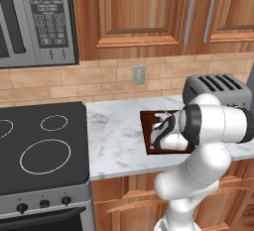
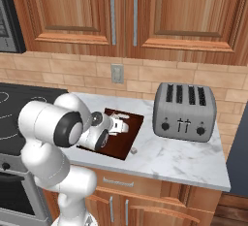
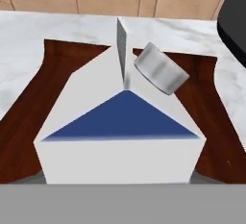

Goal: Take out the milk from the fridge and place it on the tray on the counter. Then take the sugar cube near the tray and place it in the tray.

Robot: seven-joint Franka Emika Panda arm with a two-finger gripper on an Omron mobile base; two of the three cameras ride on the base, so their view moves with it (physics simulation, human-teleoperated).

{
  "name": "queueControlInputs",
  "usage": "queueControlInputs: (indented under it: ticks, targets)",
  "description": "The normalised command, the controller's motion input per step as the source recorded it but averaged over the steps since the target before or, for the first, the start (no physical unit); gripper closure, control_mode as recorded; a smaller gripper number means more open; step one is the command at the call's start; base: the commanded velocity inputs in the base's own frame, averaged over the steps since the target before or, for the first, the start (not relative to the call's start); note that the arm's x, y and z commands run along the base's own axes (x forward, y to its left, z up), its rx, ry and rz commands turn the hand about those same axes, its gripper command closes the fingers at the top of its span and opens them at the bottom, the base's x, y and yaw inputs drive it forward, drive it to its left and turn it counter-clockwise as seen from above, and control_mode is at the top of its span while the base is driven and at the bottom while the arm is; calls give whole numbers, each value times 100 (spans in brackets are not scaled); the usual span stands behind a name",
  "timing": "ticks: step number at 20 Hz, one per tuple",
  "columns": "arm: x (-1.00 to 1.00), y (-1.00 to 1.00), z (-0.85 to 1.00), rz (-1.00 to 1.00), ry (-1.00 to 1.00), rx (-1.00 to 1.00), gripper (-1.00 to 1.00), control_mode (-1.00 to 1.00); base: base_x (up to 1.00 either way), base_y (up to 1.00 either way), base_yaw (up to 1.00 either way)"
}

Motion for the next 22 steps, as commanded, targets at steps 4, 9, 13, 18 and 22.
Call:
queueControlInputs:
  ticks: [4, 9, 13, 18, 22]
  targets:
    - [0, 0, 22, 0, 0, 0, -100, -100, 0, 0, 0]
    - [0, 0, 28, 0, 0, 0, -100, -100, 0, 0, 0]
    - [-7, 0, 44, 0, 0, 0, -100, -100, 0, 0, 0]
    - [-21, 0, 52, 0, 0, 0, -100, -100, 0, 0, 0]
    - [-32, 0, 67, 5, 0, 0, -100, -100, 0, 0, 0]
